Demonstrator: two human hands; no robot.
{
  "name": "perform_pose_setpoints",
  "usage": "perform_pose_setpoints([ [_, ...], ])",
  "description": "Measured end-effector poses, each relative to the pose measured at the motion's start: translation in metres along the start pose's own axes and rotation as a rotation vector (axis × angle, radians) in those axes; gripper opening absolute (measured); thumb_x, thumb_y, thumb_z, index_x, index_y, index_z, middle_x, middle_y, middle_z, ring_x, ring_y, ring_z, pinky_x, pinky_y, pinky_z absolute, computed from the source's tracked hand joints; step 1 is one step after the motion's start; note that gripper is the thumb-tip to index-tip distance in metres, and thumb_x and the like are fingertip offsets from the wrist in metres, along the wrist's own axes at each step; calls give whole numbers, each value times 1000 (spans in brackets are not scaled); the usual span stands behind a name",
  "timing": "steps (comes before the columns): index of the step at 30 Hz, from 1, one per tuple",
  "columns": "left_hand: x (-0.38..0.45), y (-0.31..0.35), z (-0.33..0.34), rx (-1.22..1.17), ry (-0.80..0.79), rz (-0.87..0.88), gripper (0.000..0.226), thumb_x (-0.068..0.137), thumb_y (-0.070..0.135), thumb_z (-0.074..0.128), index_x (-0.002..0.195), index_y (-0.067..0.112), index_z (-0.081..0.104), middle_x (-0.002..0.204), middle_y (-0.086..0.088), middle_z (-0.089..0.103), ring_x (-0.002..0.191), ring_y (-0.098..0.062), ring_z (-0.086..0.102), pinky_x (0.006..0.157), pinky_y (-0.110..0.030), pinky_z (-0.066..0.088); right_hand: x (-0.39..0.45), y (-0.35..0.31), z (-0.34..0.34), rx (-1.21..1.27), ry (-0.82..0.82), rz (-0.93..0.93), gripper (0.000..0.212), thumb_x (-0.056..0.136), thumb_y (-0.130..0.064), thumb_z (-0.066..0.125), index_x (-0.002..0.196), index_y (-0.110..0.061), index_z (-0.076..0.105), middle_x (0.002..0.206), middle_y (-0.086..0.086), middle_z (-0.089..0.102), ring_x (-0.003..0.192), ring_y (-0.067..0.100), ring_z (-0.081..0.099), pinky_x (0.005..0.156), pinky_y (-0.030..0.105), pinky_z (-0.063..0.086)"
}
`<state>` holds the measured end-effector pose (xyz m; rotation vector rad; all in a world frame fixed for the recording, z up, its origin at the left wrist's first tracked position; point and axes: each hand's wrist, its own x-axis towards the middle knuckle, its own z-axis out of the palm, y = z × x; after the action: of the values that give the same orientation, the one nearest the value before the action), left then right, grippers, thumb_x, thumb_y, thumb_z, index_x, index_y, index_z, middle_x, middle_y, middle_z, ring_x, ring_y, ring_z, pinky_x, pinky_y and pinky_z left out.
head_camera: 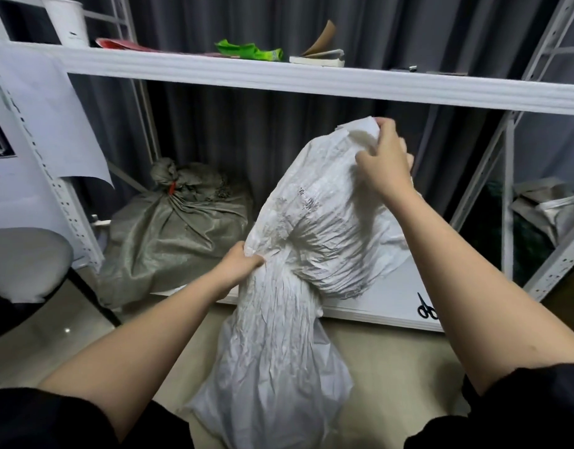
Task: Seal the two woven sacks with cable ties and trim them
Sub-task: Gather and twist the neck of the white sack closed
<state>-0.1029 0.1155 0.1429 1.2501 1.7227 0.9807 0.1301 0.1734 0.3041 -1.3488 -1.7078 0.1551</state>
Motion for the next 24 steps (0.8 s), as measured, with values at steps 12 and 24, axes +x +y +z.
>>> perform_pose_setpoints([
  [12,-26,15,6,-2,-20,238,36,89,-3,47,120,10,58,117,-3,62,111,-20,56,90,-27,43,-8,7,26,-263,78,-249,68,83,-27,52,146,-21,29,150,0,33,138,17,31,110,38,21],
  [24,-36,7,-9,-134,-35,204,35,89,-5,45,120,9,56,112,-2,61,102,-14,56,73,-14,45,24,13,3,277,-351,176,46,78,-39,70,113,-13,54,98,-5,61,84,8,59,66,23,46],
])
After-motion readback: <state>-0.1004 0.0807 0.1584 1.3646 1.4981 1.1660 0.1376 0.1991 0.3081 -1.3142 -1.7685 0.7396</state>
